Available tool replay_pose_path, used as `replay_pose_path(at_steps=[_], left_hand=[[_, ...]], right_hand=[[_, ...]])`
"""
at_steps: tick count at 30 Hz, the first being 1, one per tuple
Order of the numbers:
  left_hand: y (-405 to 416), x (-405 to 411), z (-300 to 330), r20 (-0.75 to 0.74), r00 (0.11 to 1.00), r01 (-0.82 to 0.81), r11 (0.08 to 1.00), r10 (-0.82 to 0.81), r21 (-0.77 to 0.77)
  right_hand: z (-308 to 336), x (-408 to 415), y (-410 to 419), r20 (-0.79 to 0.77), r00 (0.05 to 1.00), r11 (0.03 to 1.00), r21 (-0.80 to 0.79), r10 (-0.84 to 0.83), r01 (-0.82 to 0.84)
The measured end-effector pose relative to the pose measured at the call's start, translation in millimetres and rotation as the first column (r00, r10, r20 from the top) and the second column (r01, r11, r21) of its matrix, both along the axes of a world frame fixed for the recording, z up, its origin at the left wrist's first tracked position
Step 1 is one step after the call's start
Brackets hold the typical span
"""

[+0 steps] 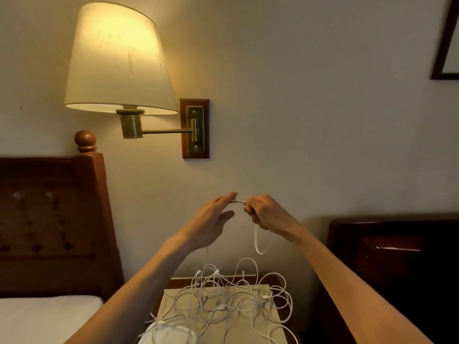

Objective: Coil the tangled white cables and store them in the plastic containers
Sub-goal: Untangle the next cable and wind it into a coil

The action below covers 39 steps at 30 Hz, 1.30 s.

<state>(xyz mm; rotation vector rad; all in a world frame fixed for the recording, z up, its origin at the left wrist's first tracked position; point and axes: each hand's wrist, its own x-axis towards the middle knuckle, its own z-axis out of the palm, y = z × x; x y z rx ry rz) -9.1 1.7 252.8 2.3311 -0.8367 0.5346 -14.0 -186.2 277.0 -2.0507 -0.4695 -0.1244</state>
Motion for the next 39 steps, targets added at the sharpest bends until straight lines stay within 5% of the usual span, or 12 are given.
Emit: replay_pose_path(at_steps=[3,10,17,22,27,29,32,35,39], left_hand=[[-6,-5,5,0.089,0.994,0.076,0.990,-0.066,-0.117],[25,10,38,0.344,0.911,-0.169,0.967,0.226,-0.190],[51,24,10,0.227,0.909,-0.307,0.930,0.349,-0.200],[60,3,-37,0.096,0.980,-0.152,0.968,0.173,-0.197],[49,-29,-63,-0.032,0.947,-0.320,0.935,0.319,-0.155],[27,-47,-47,-0.123,0.932,-0.325,0.936,0.341,0.134],[-9,-77,-12,-0.157,0.963,-0.117,0.866,0.218,0.487],[-27,-97,23,-0.101,0.995,0.031,0.874,0.021,0.484],[-27,-93,49,0.098,0.993,0.020,0.923,-0.062,0.384]], right_hand=[[6,-12,-5,-0.083,0.991,0.992,0.080,0.101,-0.094],[-11,-32,-29,-0.332,0.854,0.816,0.553,0.400,-0.167],[3,-47,-35,-0.297,0.794,0.661,0.732,0.530,-0.167],[20,-41,-49,-0.258,0.863,0.603,0.795,0.433,-0.065],[23,-29,-58,-0.247,0.920,0.639,0.769,0.305,-0.006],[23,-29,-46,-0.217,0.938,0.670,0.742,0.269,-0.021],[21,-34,-22,-0.150,0.967,0.761,0.646,0.204,-0.060],[17,-41,-6,-0.124,0.975,0.871,0.481,0.185,-0.104],[14,-51,-5,-0.086,0.991,0.962,0.261,0.103,-0.078]])
